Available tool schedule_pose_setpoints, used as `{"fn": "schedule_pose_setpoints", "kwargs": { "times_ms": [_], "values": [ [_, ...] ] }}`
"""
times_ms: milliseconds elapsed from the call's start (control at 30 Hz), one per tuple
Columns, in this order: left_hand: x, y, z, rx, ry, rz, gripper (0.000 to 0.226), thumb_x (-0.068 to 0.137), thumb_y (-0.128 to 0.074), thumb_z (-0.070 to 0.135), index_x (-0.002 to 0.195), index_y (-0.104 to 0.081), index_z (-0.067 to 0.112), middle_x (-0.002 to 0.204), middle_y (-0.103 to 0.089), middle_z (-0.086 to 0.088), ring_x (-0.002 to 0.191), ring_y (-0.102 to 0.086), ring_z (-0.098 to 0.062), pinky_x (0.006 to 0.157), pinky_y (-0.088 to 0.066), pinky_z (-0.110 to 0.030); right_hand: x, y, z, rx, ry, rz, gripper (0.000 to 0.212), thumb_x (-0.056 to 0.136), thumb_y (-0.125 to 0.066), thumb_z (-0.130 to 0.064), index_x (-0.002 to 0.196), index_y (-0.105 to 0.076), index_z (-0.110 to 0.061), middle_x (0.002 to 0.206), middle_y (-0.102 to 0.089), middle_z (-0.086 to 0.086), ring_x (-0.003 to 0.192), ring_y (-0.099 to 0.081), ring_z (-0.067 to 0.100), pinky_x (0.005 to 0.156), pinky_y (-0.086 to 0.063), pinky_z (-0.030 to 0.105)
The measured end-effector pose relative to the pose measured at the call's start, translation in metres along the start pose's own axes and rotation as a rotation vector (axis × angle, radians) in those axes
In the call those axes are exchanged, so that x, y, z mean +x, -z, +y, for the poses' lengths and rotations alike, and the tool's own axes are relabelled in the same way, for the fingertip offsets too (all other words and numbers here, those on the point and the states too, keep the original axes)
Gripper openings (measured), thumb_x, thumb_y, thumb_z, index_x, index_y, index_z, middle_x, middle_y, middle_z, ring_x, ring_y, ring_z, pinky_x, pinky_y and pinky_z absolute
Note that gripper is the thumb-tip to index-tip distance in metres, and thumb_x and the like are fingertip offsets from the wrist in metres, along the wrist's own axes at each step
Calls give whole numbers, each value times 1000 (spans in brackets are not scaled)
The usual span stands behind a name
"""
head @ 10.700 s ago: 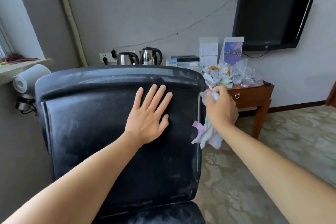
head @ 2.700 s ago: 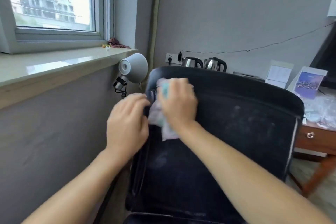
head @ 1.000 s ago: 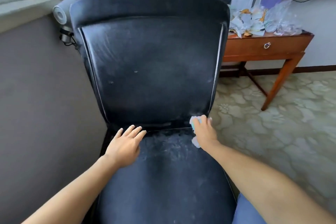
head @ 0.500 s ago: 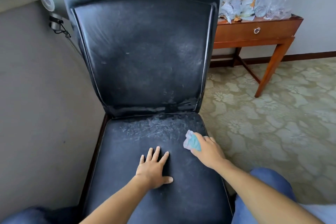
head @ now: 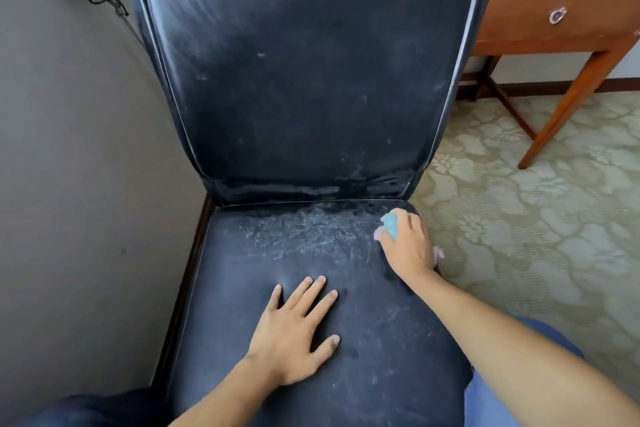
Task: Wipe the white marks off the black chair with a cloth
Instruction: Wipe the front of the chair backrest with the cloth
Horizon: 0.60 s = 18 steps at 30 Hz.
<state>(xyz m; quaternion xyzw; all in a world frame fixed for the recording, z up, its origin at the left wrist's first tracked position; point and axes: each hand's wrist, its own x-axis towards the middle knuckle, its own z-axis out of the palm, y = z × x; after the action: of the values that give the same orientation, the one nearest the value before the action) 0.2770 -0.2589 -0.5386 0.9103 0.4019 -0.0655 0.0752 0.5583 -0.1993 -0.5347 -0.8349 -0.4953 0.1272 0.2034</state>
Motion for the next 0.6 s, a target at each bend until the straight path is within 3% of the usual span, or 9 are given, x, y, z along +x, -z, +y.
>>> {"fn": "schedule_pose_setpoints", "kwargs": {
  "times_ms": [33,100,167,200,233,300,367,500,600],
  "values": [
    [-1,0,-15,-13,-2,12,70,93,-48,70,153,-51,35,166,-31,2,146,-50,-24,113,-44,-60,7,-8,-7,1,-10,15,41,98,-57,-33,136,-51,-22,135,-50,4,127,-47,27,86,-30,33],
    [-2,13,-47,-18,96,-57,71,94,-43,74,155,-46,38,168,-26,-2,150,-42,-32,117,-29,-65,22,-29,-35,9,24,34,38,95,-58,-31,132,-56,-22,133,-53,3,127,-47,26,97,-41,42],
    [0,31,-71,-78,258,-148,74,96,-31,81,162,-22,49,173,-7,5,160,-15,-33,118,-9,-66,30,-56,-84,26,86,1,33,94,-56,-36,125,-58,-25,128,-56,2,125,-49,26,101,-45,50],
    [3,40,-78,-113,310,-211,72,99,-31,78,163,-11,51,173,3,12,162,-3,-29,121,-9,-63,31,-69,-113,46,131,-42,31,94,-55,-40,122,-58,-27,125,-57,2,122,-51,26,100,-46,52],
    [7,50,-83,-114,346,-257,65,102,-33,68,162,-14,49,174,0,15,162,-6,-25,122,-20,-58,28,-88,-146,51,200,-104,30,94,-54,-43,120,-58,-27,124,-57,1,121,-52,27,100,-46,53],
    [10,75,-91,-50,411,-211,42,105,-36,47,143,-49,36,160,-44,9,144,-46,-23,102,-46,-42,0,-121,-207,48,387,-229,29,96,-53,-41,120,-59,-26,127,-55,0,125,-48,26,103,-39,60],
    [6,97,-104,21,511,-216,43,102,-32,43,127,-62,24,134,-66,1,120,-65,-24,90,-48,-35,-43,-138,-241,89,591,-356,29,99,-56,-32,125,-62,-23,131,-53,1,128,-44,23,106,-32,64],
    [0,107,-139,-59,540,-434,51,102,-29,60,125,-59,26,128,-67,1,118,-64,-24,92,-47,-35,-82,-126,-212,198,885,-264,34,87,-68,-25,121,-63,-27,124,-59,-8,122,-51,16,99,-39,57],
    [7,99,-149,-179,443,-409,34,104,-40,53,121,-54,28,142,-58,-1,129,-56,-23,102,-47,-37,-41,-90,-147,56,733,-60,30,91,-56,-44,120,-60,-38,114,-58,-14,116,-54,13,85,-45,46]
  ]
}}
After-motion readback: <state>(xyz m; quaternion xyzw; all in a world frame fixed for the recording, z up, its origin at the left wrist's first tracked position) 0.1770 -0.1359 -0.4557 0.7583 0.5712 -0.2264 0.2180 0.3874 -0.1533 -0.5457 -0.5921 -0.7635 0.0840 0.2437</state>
